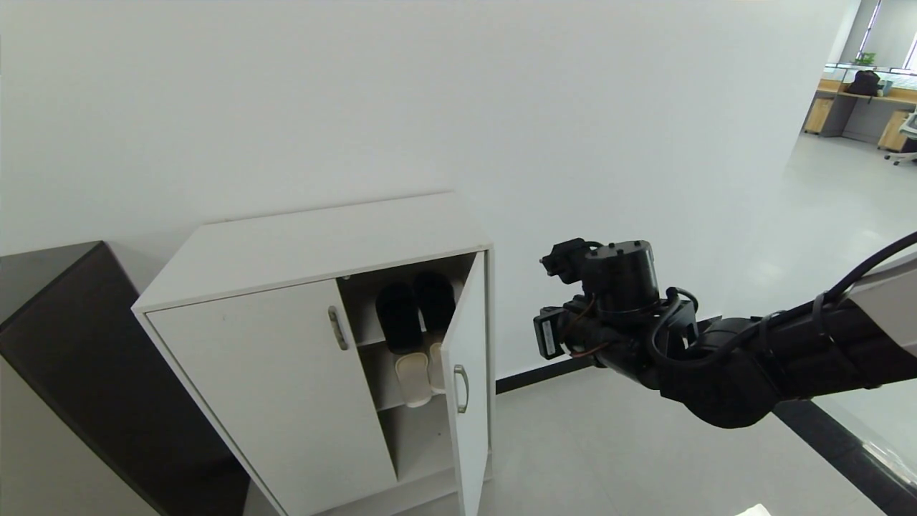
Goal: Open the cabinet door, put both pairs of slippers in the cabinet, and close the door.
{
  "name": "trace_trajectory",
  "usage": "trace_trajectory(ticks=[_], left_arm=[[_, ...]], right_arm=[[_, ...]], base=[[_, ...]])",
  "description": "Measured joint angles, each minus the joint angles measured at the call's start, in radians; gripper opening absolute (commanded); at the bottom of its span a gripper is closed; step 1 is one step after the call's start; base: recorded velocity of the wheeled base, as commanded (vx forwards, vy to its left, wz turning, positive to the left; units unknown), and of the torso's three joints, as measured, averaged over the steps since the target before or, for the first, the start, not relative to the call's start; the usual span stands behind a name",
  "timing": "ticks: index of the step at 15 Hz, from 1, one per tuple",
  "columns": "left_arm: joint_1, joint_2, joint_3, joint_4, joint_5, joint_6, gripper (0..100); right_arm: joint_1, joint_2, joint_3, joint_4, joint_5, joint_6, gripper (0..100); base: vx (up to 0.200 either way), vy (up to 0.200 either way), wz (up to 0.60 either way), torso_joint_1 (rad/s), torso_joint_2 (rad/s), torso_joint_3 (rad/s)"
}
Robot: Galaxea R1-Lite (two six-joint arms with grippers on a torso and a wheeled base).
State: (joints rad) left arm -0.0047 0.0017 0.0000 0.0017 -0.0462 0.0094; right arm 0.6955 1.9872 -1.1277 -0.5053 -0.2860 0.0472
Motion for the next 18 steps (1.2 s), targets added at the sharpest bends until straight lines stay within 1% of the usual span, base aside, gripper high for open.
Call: trace_trajectory(ticks=[4, 11, 13, 16, 18], left_arm=[[0.0, 0.0, 0.0, 0.0, 0.0, 0.0, 0], [0.0, 0.0, 0.0, 0.0, 0.0, 0.0, 0], [0.0, 0.0, 0.0, 0.0, 0.0, 0.0, 0], [0.0, 0.0, 0.0, 0.0, 0.0, 0.0, 0], [0.001, 0.0, 0.0, 0.0, 0.0, 0.0, 0]], right_arm=[[0.0, -0.003, 0.021, -0.027, 0.006, -0.007, 0], [0.001, -0.004, 0.04, -0.036, 0.007, -0.006, 0], [0.0, -0.004, 0.04, -0.046, 0.016, -0.006, 0], [0.001, -0.003, 0.051, -0.084, 0.062, -0.008, 0], [-0.003, -0.004, 0.059, -0.099, 0.068, -0.02, 0]], base=[[0.0, 0.0, 0.0, 0.0, 0.0, 0.0], [0.0, 0.0, 0.6, 0.002, 0.01, 0.002], [0.0, 0.0, 0.0, 0.0, 0.0, 0.0], [0.0, 0.0, 0.0, 0.0, 0.0, 0.0], [0.0, 0.0, 0.0, 0.0, 0.0, 0.0]])
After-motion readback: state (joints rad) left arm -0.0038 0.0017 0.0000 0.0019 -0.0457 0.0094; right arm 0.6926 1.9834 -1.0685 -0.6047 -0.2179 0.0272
